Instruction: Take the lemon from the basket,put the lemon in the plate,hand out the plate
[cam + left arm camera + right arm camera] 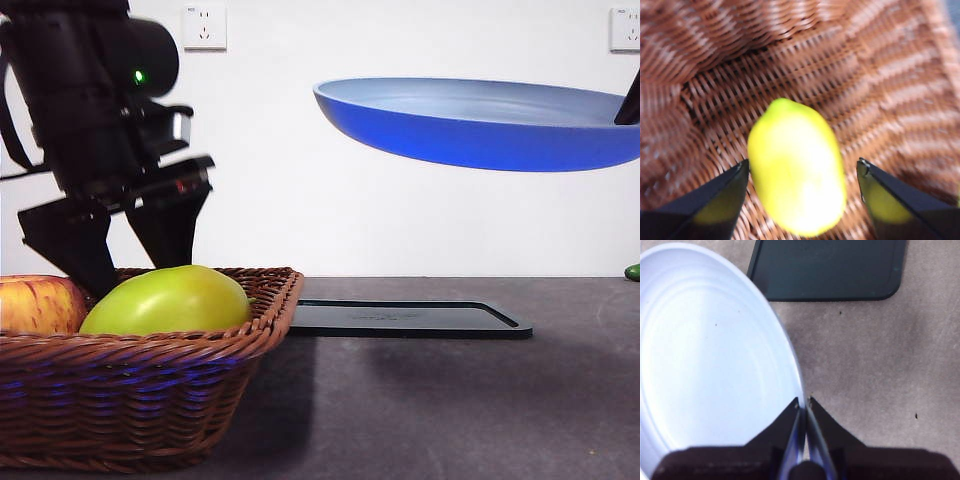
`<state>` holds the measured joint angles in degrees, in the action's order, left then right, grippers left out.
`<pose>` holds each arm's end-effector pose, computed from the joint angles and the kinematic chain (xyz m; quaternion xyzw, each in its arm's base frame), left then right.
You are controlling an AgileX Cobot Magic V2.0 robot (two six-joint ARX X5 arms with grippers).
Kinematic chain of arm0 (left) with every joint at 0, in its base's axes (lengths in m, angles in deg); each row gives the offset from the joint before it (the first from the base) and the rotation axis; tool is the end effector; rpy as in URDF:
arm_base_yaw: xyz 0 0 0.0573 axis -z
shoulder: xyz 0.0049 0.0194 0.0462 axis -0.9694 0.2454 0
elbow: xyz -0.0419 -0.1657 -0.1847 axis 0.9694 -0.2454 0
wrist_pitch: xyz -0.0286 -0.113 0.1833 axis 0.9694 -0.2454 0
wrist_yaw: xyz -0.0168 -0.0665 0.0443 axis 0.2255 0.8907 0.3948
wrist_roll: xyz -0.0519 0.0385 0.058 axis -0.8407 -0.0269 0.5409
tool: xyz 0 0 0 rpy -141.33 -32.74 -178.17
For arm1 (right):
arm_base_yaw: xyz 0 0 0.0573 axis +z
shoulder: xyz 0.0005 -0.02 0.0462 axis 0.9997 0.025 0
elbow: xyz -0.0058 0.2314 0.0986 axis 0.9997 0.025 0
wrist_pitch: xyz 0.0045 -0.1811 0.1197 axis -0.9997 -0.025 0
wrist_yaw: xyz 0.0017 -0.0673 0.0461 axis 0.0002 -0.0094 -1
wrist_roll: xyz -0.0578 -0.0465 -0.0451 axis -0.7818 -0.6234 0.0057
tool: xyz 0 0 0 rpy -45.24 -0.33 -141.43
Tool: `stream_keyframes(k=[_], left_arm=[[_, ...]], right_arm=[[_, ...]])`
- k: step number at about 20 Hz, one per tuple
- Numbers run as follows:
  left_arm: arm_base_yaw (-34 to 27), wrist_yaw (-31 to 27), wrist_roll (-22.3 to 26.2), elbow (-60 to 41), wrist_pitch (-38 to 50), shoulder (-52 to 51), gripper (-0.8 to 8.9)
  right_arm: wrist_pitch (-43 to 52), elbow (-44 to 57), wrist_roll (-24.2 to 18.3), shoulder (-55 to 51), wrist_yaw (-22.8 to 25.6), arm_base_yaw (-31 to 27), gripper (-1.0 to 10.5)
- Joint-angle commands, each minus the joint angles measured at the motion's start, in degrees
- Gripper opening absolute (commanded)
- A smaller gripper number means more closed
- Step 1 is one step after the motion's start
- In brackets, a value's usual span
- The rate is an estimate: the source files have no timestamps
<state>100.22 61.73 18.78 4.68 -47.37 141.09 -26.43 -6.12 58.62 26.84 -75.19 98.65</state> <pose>0.2643 -0.1312 0.1692 0.0522 0.5798 -0.2036 0.7872 0.1558 0.0562 0.2449 0.1414 0.4198 0.2103 0.8715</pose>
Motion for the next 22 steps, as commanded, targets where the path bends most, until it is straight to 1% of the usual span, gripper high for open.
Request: stream_keyframes(k=[1, 4, 5, 7, 9, 11, 12, 13, 15, 16, 17, 18, 19, 22], left_arm=[[0.4, -0.3, -0.3, 1.1, 1.3, 2.0, 3.76], [0.4, -0.3, -0.1, 1.1, 2.0, 3.0, 3.75], [0.4, -0.3, 0.2, 1.1, 1.9, 3.0, 3.57], [0.4, -0.3, 0.3, 1.1, 1.5, 3.0, 2.16], [0.4, -0.2, 1.5, 1.1, 1.4, 2.8, 2.02], [0.3, 0.0, 1.6, 1.2, 1.0, 0.7, 2.02], [0.4, 0.4, 1.6, 1.7, 0.8, -1.4, 2.02], [0.4, 2.2, 1.6, 2.8, 0.2, -3.6, 2.02], [1.4, 12.4, 1.4, 6.6, -0.3, -7.6, 2.02], [2.9, 17.1, 1.1, 8.9, -0.2, -8.9, 2.02], [5.2, 18.7, 1.1, 10.8, -0.2, -9.2, 2.02], [8.7, 18.4, 1.2, 11.9, 0.9, -9.2, 2.02], [11.9, 16.6, 1.2, 11.9, 2.7, -9.1, 2.02], [21.3, 7.1, 1.2, 11.8, 4.7, -7.2, 2.03]], right_arm=[[0.7, -0.9, 0.7, 0.2, -0.2, 0.0, 0.0], [0.8, -0.9, 0.7, 0.2, -0.2, 0.0, 0.0], [0.8, -0.9, 0.7, 0.2, -0.1, 0.0, 0.0], [0.8, -0.9, 0.7, 0.2, 0.0, 0.0, 0.0], [0.8, -0.9, 0.7, 0.3, 0.5, 0.0, 0.0], [0.8, -0.9, 1.0, 1.9, 5.3, 0.0, 0.0], [0.8, -0.9, 1.2, 3.4, 6.3, 0.0, 0.0], [0.8, -0.9, 1.2, 5.7, 6.2, 0.0, 0.0], [0.9, -0.9, 1.2, 11.1, 5.6, 0.2, 0.0], [1.2, -0.9, 1.1, 14.0, 4.0, 0.5, 0.0], [1.6, -0.9, 1.1, 16.1, 1.4, 0.7, 0.0], [2.1, -0.9, 1.2, 18.0, -1.5, 1.1, 0.0], [2.2, -0.9, 1.2, 18.8, -3.3, 1.8, 0.0], [2.3, -0.9, 1.4, 18.9, -4.7, 4.4, 0.0]])
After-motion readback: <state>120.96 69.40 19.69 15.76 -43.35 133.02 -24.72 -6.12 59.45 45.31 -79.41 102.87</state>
